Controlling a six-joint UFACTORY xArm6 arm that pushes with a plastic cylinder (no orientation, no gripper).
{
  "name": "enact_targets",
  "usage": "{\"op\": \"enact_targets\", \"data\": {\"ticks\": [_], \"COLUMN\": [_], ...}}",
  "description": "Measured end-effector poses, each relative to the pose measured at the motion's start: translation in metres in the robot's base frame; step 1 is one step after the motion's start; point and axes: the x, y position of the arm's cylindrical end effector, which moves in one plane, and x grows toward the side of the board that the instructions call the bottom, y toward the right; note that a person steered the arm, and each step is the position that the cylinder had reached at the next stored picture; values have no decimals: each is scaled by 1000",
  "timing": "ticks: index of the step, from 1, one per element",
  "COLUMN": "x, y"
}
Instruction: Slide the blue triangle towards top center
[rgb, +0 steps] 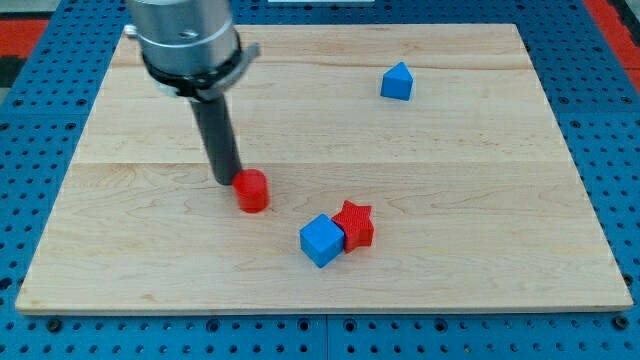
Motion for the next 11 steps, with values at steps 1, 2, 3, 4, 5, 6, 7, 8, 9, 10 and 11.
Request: {"op": "enact_targets", "data": {"ticks": [1,2,3,4,5,6,7,8,9,10,11], "x": [13,26,37,16,-21,-51,-97,-151,-185,-196,-229], "y": [23,33,47,44,92,164,200,214,206,190,186]}}
